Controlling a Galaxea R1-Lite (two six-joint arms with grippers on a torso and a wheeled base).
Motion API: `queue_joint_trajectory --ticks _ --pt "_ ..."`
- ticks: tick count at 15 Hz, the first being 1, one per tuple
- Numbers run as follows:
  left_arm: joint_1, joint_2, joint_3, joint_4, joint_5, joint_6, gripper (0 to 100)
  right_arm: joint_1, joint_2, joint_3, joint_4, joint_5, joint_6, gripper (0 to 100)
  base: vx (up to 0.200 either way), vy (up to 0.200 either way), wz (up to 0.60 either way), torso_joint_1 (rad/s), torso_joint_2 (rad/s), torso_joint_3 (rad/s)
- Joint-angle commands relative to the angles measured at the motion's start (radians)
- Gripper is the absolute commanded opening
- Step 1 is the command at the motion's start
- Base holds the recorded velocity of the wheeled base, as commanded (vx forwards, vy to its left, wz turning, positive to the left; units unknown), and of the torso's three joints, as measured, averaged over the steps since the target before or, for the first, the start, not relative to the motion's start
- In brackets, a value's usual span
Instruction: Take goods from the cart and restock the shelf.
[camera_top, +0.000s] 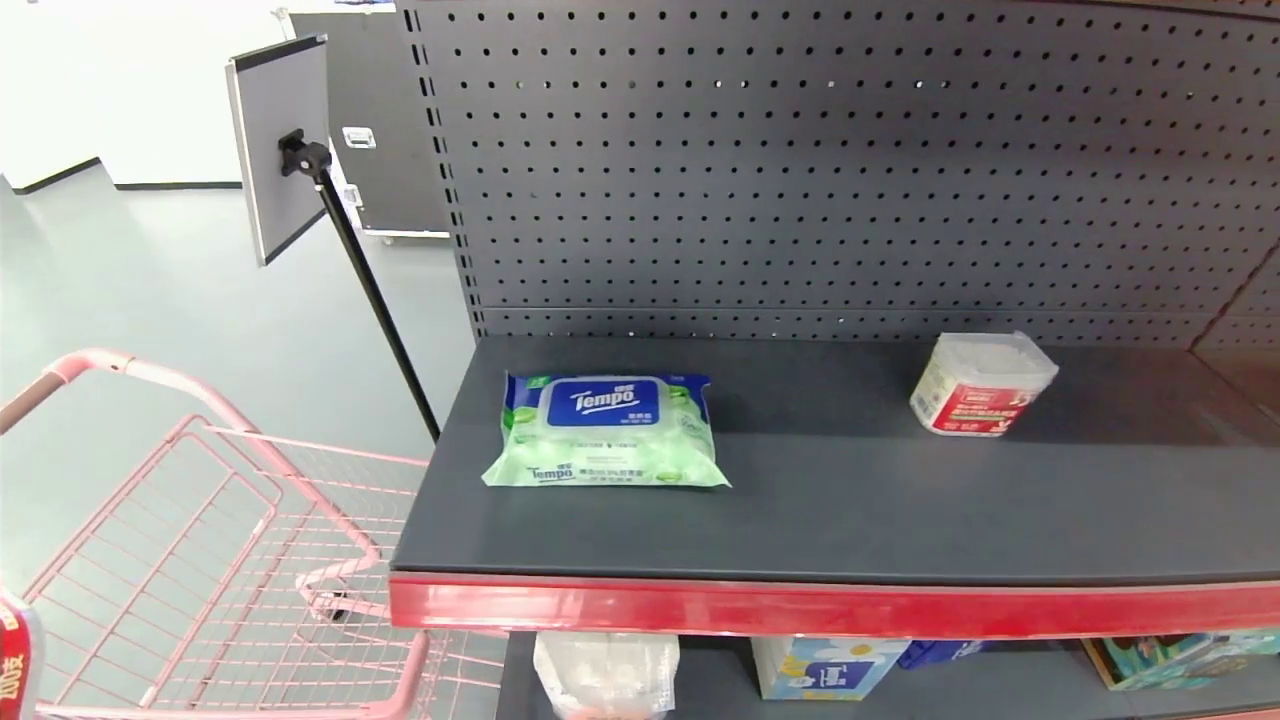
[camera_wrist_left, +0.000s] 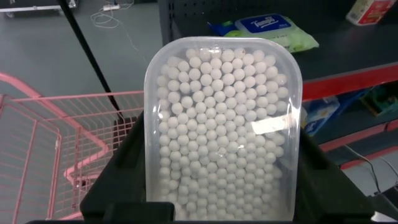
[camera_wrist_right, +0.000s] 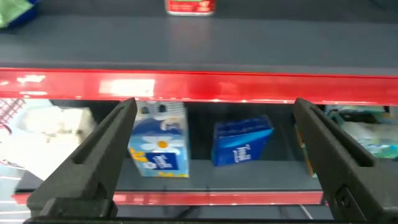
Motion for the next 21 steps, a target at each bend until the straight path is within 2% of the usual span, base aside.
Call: queue_joint_trajectory --ticks 1,16,18,21 --pt "0.000 -0.003 -0.001 0.001 0.000 0.000 0 0.000 0.000 0.000 0.000 0.000 -0.001 100 0.000 -0.200 0.00 0.002 0.00 -0.002" --pt "0.000 -0.006 -0.001 0.001 -0.003 0.020 0 0.000 0.000 0.000 0.000 0.000 -0.002 100 0.000 -0.200 0.00 0.003 0.00 0.002" --pt "-0.001 -0.009 0.001 0.001 -0.003 0.040 0 0.000 0.000 0.000 0.000 0.000 -0.002 100 0.000 -0.200 0.00 0.002 0.00 0.002" --pt "0.000 -0.008 -0.001 0.001 -0.003 0.043 0 0.000 0.000 0.000 0.000 0.000 0.001 100 0.000 -0.200 0.00 0.004 0.00 0.002"
